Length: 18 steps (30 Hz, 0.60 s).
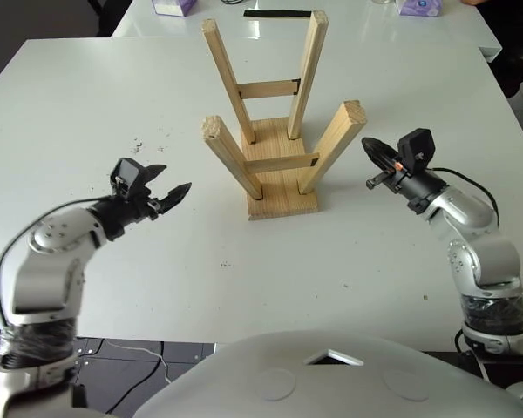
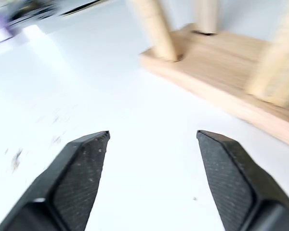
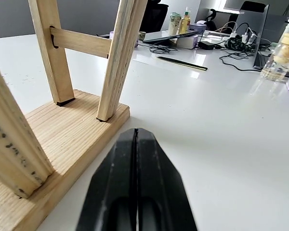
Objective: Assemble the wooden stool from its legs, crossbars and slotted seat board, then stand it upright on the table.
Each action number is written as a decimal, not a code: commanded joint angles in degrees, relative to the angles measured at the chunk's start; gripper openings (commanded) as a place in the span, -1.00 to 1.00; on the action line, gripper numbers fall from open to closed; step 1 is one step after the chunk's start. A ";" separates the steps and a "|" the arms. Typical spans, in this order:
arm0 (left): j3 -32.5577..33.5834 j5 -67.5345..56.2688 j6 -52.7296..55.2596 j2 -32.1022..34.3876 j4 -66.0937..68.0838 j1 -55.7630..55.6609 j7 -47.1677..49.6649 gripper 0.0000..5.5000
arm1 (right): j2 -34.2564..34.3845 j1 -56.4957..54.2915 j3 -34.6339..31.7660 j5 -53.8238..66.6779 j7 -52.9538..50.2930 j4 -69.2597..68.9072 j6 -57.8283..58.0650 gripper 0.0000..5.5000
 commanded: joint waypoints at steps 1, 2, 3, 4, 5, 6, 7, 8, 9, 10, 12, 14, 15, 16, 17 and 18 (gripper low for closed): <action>-4.24 0.77 5.56 -22.76 -15.54 -0.12 25.27 -0.04 | 6.44 1.65 4.11 -7.76 -11.89 -10.26 2.34 -1.00; -6.49 1.94 4.93 -25.94 -17.95 -0.87 28.24 -0.11 | 7.63 1.50 5.92 -9.69 -13.76 -11.85 3.04 -1.00; -8.13 2.48 5.36 -28.42 -19.69 -1.28 30.61 -0.17 | 8.34 1.25 7.76 -11.91 -15.21 -12.91 3.15 -1.00; -9.55 3.19 6.09 -30.13 -21.04 -1.35 32.52 -0.22 | 9.30 0.86 9.23 -13.47 -16.56 -13.55 3.78 -1.00; -11.29 4.43 6.83 -31.02 -22.54 -1.14 34.03 -0.26 | 10.46 0.34 10.55 -14.74 -17.88 -14.17 4.78 -1.00; -13.01 5.43 7.73 -31.47 -24.08 -0.70 35.18 -0.34 | 11.27 -0.22 12.19 -16.69 -19.12 -14.50 5.31 -1.00; -14.51 6.50 8.69 -31.45 -25.37 -0.27 35.94 -0.39 | 12.24 -0.60 13.80 -18.24 -20.23 -14.79 5.91 -1.00; -15.81 7.55 9.44 -31.00 -26.30 -0.10 36.28 -0.44 | 13.05 -0.85 15.12 -19.75 -21.16 -15.01 6.55 -1.00; -16.86 8.24 10.20 -30.56 -27.16 -0.09 36.41 -0.50 | 13.72 -1.02 16.60 -21.42 -21.91 -15.15 7.02 -1.00; -17.73 8.60 10.83 -30.11 -27.74 -0.25 36.21 -0.56 | 14.12 -1.22 17.78 -22.93 -22.47 -15.25 7.27 -1.00; -20.00 9.53 11.85 -28.72 -28.40 -0.78 35.09 -0.68 | 14.48 -1.79 19.80 -25.43 -22.91 -15.28 7.77 -1.00; -21.33 10.42 12.31 -27.94 -28.30 -1.56 34.61 -0.79 | 14.67 -1.97 21.10 -27.35 -22.94 -15.15 8.08 -1.00; -21.23 10.85 12.34 -27.87 -27.86 -2.12 34.71 -0.85 | 14.82 -2.01 21.37 -28.04 -22.81 -15.00 8.21 -1.00; -20.89 11.15 12.38 -27.94 -27.45 -2.60 34.91 -0.93 | 14.96 -2.06 21.41 -28.50 -22.71 -14.86 8.24 -1.00; -20.49 11.49 12.47 -28.11 -27.02 -3.17 35.25 -0.98 | 15.06 -2.27 21.23 -28.89 -22.47 -14.63 8.15 -1.00; -19.87 11.83 12.11 -27.95 -26.49 -3.79 35.30 -0.99 | 15.12 -2.41 21.14 -29.32 -22.37 -14.35 7.84 -1.00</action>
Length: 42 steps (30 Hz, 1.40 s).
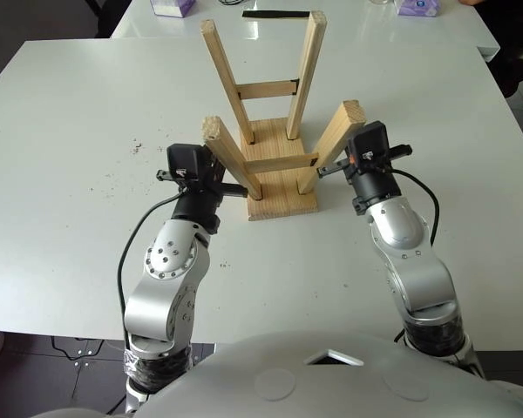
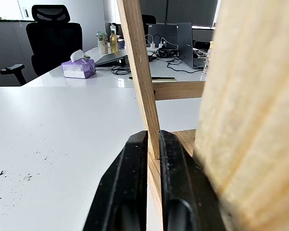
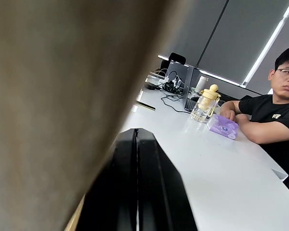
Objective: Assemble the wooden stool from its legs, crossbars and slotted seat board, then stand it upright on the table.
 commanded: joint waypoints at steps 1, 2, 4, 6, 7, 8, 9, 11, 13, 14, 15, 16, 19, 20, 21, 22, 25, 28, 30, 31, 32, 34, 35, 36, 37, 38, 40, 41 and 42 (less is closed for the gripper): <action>1.22 1.74 -0.08 0.33 1.85 -2.99 0.43 -0.99 | 0.59 -1.35 0.02 -1.90 0.36 0.67 -0.12 -1.00; 2.42 2.42 -0.55 0.13 2.31 -3.15 1.26 -0.99 | 0.53 -1.26 -1.22 -2.77 -0.50 1.20 -0.42 -1.00; 6.64 4.09 -0.98 -0.83 2.69 -2.55 4.18 -0.99 | -0.35 -0.62 -5.45 -4.99 -2.70 1.92 -0.19 -1.00; 10.67 5.67 -1.12 -0.34 1.63 -0.46 5.78 -0.99 | -1.92 0.87 -9.86 -6.80 -3.70 1.25 0.49 -1.00; 11.61 6.10 -0.89 -0.09 0.79 0.56 5.89 -0.99 | -2.44 1.46 -11.31 -7.15 -3.59 0.69 0.66 -1.00; 12.00 6.72 -0.75 0.26 -0.31 1.85 5.85 -0.99 | -2.82 2.03 -12.47 -7.43 -3.21 -0.09 0.81 -1.00; 12.17 7.20 -0.50 0.25 -1.36 3.36 5.81 -0.99 | -2.78 2.28 -13.00 -7.77 -2.93 -0.71 1.22 -1.00; 11.42 7.89 -0.01 -0.46 -2.93 6.43 6.00 -0.99 | -2.19 2.49 -12.22 -8.20 -2.22 -1.97 2.53 -1.00; 7.53 7.65 0.51 -1.50 -3.57 7.50 5.41 -0.99 | -0.89 2.24 -8.75 -7.90 -0.50 -2.90 3.48 -1.00; 2.23 5.75 1.35 -1.49 -3.69 6.27 2.72 -0.99 | -0.10 1.48 -4.81 -6.43 1.97 -2.97 3.06 -1.00; -3.65 5.88 0.78 -0.37 -3.73 4.22 0.13 -0.99 | 0.18 0.27 -0.26 -5.62 4.70 -2.95 1.95 -1.00; -9.86 5.58 0.92 0.54 -3.25 1.46 -2.99 -0.99 | 0.04 -1.47 5.20 -5.99 7.51 -2.72 -0.13 -1.00; -19.73 7.21 0.60 1.35 -0.13 -3.49 -7.14 -0.99 | -0.22 -4.20 16.53 -8.51 12.61 -2.38 -1.06 -1.00; -20.03 7.73 0.46 1.27 0.45 -3.52 -7.13 -0.99 | -0.37 -4.02 17.55 -9.10 13.15 -2.23 -0.84 -1.00; -19.68 7.95 0.50 1.29 0.58 -3.50 -7.13 -0.99 | -1.35 -3.95 17.47 -9.90 13.90 -1.83 -0.75 -1.00; -19.08 7.77 0.90 1.19 0.23 -3.25 -7.17 -0.99 | -2.23 -3.70 16.77 -10.55 14.21 -1.58 -1.07 -1.00; -17.22 8.91 1.03 1.81 -1.03 -1.09 -6.42 -0.99 | -3.36 -2.91 14.90 -11.58 14.45 -1.44 -0.62 -1.00; -13.22 11.94 0.72 2.35 -0.04 0.75 -3.23 -0.99 | -3.22 -2.12 11.84 -10.58 14.12 -1.57 -0.50 -1.00; -7.65 13.12 0.48 2.72 0.77 1.75 -1.47 -0.99 | -3.15 -0.49 6.08 -7.99 13.47 -2.06 -0.44 -1.00; -3.94 13.82 -0.11 3.06 1.45 2.10 -0.43 -0.99 | -3.20 0.42 2.05 -6.26 13.32 -2.18 -0.48 -1.00; 1.01 13.09 0.29 2.73 2.01 2.45 0.17 -0.99 | -3.09 0.81 -2.88 -3.72 13.61 -2.14 -0.24 -1.00; 11.87 9.82 1.34 2.54 3.31 1.73 0.26 -0.99 | -3.21 -1.46 -13.55 2.72 15.23 -0.38 0.30 -1.00; 17.29 6.36 2.74 2.12 4.40 -0.54 -0.41 -0.99 | -3.31 -4.14 -18.80 6.78 16.58 1.46 1.22 -1.00; 21.74 3.22 3.48 1.74 5.81 -4.04 -0.56 -0.99 | -2.66 -7.19 -23.44 11.28 17.80 3.01 3.47 -1.00; 26.53 -2.47 5.37 0.87 7.54 -9.94 -0.74 -0.99 | -1.96 -11.88 -27.74 17.07 19.47 4.78 6.31 -1.00; 29.76 -8.11 7.03 0.62 8.73 -15.45 -1.64 -0.99 | -1.60 -16.32 -30.65 22.20 21.19 6.00 8.72 -1.00; 32.39 -19.56 10.19 2.22 8.04 -25.04 -5.32 -0.99 | -2.21 -25.41 -34.13 31.40 24.85 8.02 13.12 -1.00; 33.97 -29.25 13.35 2.78 7.37 -30.75 -5.03 -0.99 | -3.21 -29.20 -35.09 37.58 27.81 7.26 16.16 -1.00; 35.25 -39.05 16.18 3.60 7.33 -35.59 -3.96 -0.99 | -3.95 -32.17 -36.05 43.86 30.23 6.13 19.27 -1.00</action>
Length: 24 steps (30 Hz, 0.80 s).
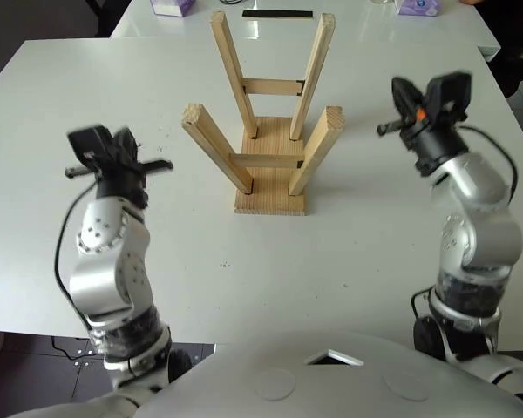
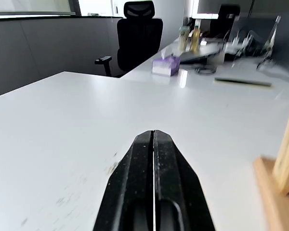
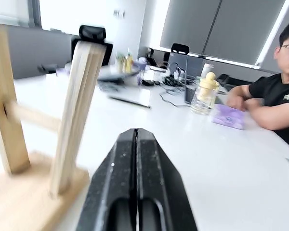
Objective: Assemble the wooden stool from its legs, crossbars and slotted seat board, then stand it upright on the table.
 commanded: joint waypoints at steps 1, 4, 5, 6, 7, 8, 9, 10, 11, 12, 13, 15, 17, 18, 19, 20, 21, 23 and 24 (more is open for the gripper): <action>6.07 -34.69 10.93 3.19 -1.08 -21.36 -0.93 -0.99 | -1.82 -15.75 -5.36 24.68 10.06 -1.77 12.38 -1.00; 6.69 -43.92 13.90 8.24 0.93 -24.13 -2.30 -0.99 | -4.03 -16.11 -4.71 31.93 13.54 -3.41 15.50 -1.00; 6.45 -43.58 14.97 10.34 2.01 -23.89 -4.14 -0.99 | -5.11 -15.19 -3.05 31.05 14.32 -3.54 15.30 -1.00; 6.19 -43.60 15.81 12.18 3.00 -23.37 -5.48 -0.99 | -5.74 -14.41 -1.58 30.27 14.34 -3.45 15.34 -1.00; 5.94 -44.51 16.58 13.74 4.04 -22.87 -6.46 -0.99 | -5.61 -13.75 -0.23 29.99 13.79 -3.53 15.42 -1.00; 5.73 -46.48 17.25 15.10 4.80 -22.59 -6.65 -0.99 | -5.45 -13.27 0.73 30.31 13.22 -3.79 15.55 -1.00; 5.53 -48.97 17.68 16.20 5.28 -22.48 -6.73 -0.99 | -5.27 -12.91 1.64 30.67 12.74 -4.07 15.43 -1.00; 5.24 -51.61 17.87 17.28 5.75 -22.44 -6.85 -0.99 | -5.10 -12.85 2.47 30.71 11.97 -3.97 15.01 -1.00; 4.88 -53.58 17.90 18.32 6.07 -22.41 -7.01 -0.99 | -4.97 -12.93 2.92 30.73 11.15 -3.76 14.52 -1.00; 4.45 -55.04 17.88 19.44 6.18 -22.32 -7.21 -0.99 | -4.65 -13.34 3.16 30.68 10.25 -3.41 13.82 -1.00; 4.07 -56.21 17.73 20.33 6.21 -22.20 -7.23 -0.99 | -4.30 -13.92 3.05 30.93 9.36 -3.23 13.41 -1.00; 3.89 -57.85 16.69 22.27 5.80 -21.98 -6.66 -0.99 | -3.36 -15.93 1.76 32.41 7.26 -3.19 12.62 -1.00; 4.99 -60.42 14.78 24.19 6.24 -23.17 -4.93 -0.99 | -3.00 -18.15 -0.03 35.16 5.77 -3.03 12.61 -1.00; 5.36 -61.75 13.87 24.92 6.82 -24.02 -3.85 -0.99 | -2.91 -18.89 -0.78 36.53 5.07 -3.09 12.69 -1.00; 5.32 -62.77 13.05 25.58 7.18 -24.56 -2.99 -0.99 | -2.91 -19.48 -1.10 37.47 4.50 -3.05 12.79 -1.00; 4.56 -63.36 12.36 25.77 7.21 -24.60 -2.26 -0.99 | -3.16 -19.55 -0.94 37.89 4.29 -3.09 12.59 -1.00; 3.43 -63.62 11.82 25.66 7.19 -24.06 -1.66 -0.99 | -3.56 -18.97 -0.32 37.83 4.44 -3.19 12.30 -1.00; 0.27 -62.16 11.24 24.26 7.54 -21.43 -1.36 -0.99 | -5.77 -15.91 3.28 34.79 6.08 -3.21 10.91 -1.00; -1.86 -61.23 11.20 23.20 8.25 -19.85 -1.36 -0.99 | -7.02 -13.59 5.64 32.58 7.02 -2.94 9.77 -1.00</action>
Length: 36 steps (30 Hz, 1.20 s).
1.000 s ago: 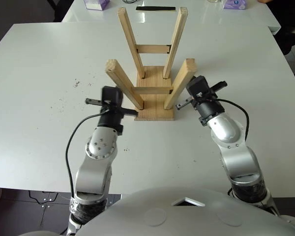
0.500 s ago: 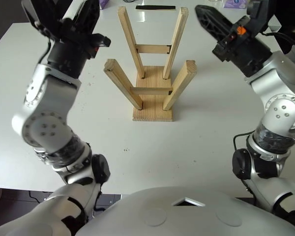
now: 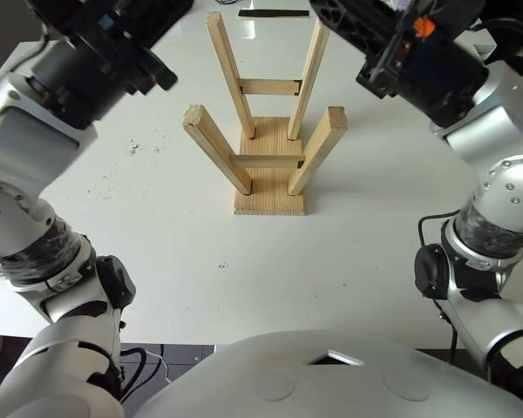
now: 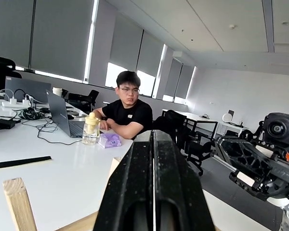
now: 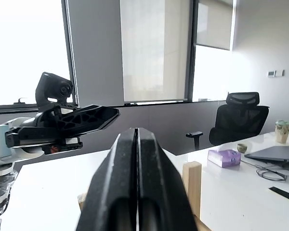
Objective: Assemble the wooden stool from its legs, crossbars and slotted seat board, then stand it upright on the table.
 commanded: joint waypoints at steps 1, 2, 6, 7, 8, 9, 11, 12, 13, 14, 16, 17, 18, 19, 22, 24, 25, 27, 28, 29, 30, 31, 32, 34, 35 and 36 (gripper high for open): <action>-8.55 4.24 -0.31 -2.41 1.80 5.90 0.01 -0.99 | -4.46 7.41 7.96 -6.11 2.72 0.78 -3.28 -1.00; -11.41 7.13 -0.53 -2.48 2.26 8.08 -1.25 -0.99 | -4.87 9.29 9.79 -7.47 2.91 1.47 -4.02 -1.00; -16.14 12.76 -2.69 -4.93 4.33 17.71 -3.67 -0.99 | -6.28 15.30 19.22 -15.43 4.88 5.57 -9.74 -1.00; -16.02 12.67 -3.40 -5.45 4.42 19.19 -3.85 -0.99 | -5.87 15.69 19.59 -15.57 5.05 6.01 -10.66 -1.00; -15.85 12.60 -4.06 -5.55 4.17 20.18 -4.05 -0.99 | -5.33 15.53 19.31 -15.07 4.95 6.04 -11.13 -1.00; -15.39 11.66 -4.87 -5.84 3.68 20.57 -3.99 -0.99 | -4.65 14.84 18.19 -13.93 4.64 6.00 -11.35 -1.00; -14.78 9.94 -6.29 -6.05 3.19 20.15 -3.75 -0.99 | -3.73 13.23 16.00 -11.97 4.04 6.29 -11.46 -1.00; -14.60 9.29 -6.97 -6.20 3.32 19.42 -3.52 -0.99 | -3.35 12.43 14.88 -10.94 3.71 6.43 -11.25 -1.00; -14.45 8.57 -7.48 -6.35 3.61 18.64 -3.26 -0.99 | -2.97 11.71 13.88 -9.89 3.36 6.52 -11.00 -1.00; -14.37 8.50 -7.94 -6.23 3.90 17.95 -3.10 -0.99 | -2.71 10.94 13.21 -9.18 2.98 6.65 -10.98 -1.00; -13.61 9.11 -9.15 -6.07 5.00 16.24 -1.73 -0.99 | -2.37 8.95 11.73 -7.84 2.15 7.09 -10.94 -1.00; -12.33 9.48 -10.37 -5.94 5.71 14.90 -0.85 -0.99 | -2.27 7.64 10.63 -7.29 1.70 7.51 -11.21 -1.00; -10.53 9.37 -11.77 -5.56 6.43 13.28 -0.20 -0.99 | -2.18 6.25 9.19 -6.74 1.20 8.13 -11.63 -1.00; -7.43 8.64 -13.89 -4.61 7.61 10.67 0.40 -0.99 | -2.25 4.42 6.98 -6.25 0.53 9.63 -12.38 -1.00; 1.94 6.59 -18.76 0.01 13.13 3.98 1.63 -0.99 | -5.47 2.21 5.14 -11.10 1.26 16.59 -16.61 -1.00; 4.71 8.21 -18.81 3.47 16.49 4.33 -1.31 -0.99 | -8.46 3.91 8.60 -17.35 4.12 21.92 -20.67 -1.00; 4.66 10.90 -18.32 5.36 17.36 6.77 -3.61 -0.99 | -9.89 5.01 11.45 -20.85 6.24 25.13 -23.44 -1.00; 2.74 16.23 -17.26 8.17 18.20 13.94 -9.34 -0.99 | -11.37 7.05 16.55 -25.99 11.31 30.23 -28.87 -1.00; -0.18 20.89 -17.98 9.63 18.32 18.76 -12.96 -0.99 | -11.25 7.90 18.26 -26.85 14.12 31.95 -30.74 -1.00; -3.42 25.39 -18.86 10.86 17.98 23.77 -16.36 -0.99 | -11.05 8.56 19.68 -27.33 17.01 33.28 -32.45 -1.00; -7.89 30.35 -20.96 11.91 16.18 30.69 -21.48 -0.99 | -11.00 9.28 21.72 -28.08 20.65 34.80 -34.50 -1.00; -11.63 33.63 -22.25 12.06 13.85 37.23 -25.15 -0.99 | -10.94 9.53 23.78 -28.94 24.07 36.64 -36.49 -1.00; -15.18 36.49 -23.56 11.90 11.48 42.74 -27.63 -0.99 | -10.73 9.45 25.41 -29.73 27.21 38.72 -38.35 -1.00; -20.62 39.96 -24.87 10.20 8.40 48.53 -29.51 -0.99 | -10.10 8.72 26.77 -30.28 31.38 42.16 -40.97 -1.00; -23.09 41.74 -25.30 9.32 7.76 49.17 -29.57 -0.99 | -9.75 8.29 26.79 -30.17 32.93 43.39 -41.94 -1.00; -25.25 42.94 -25.42 8.07 7.59 48.79 -29.48 -0.99 | -9.38 7.78 26.70 -29.93 34.25 44.59 -42.74 -1.00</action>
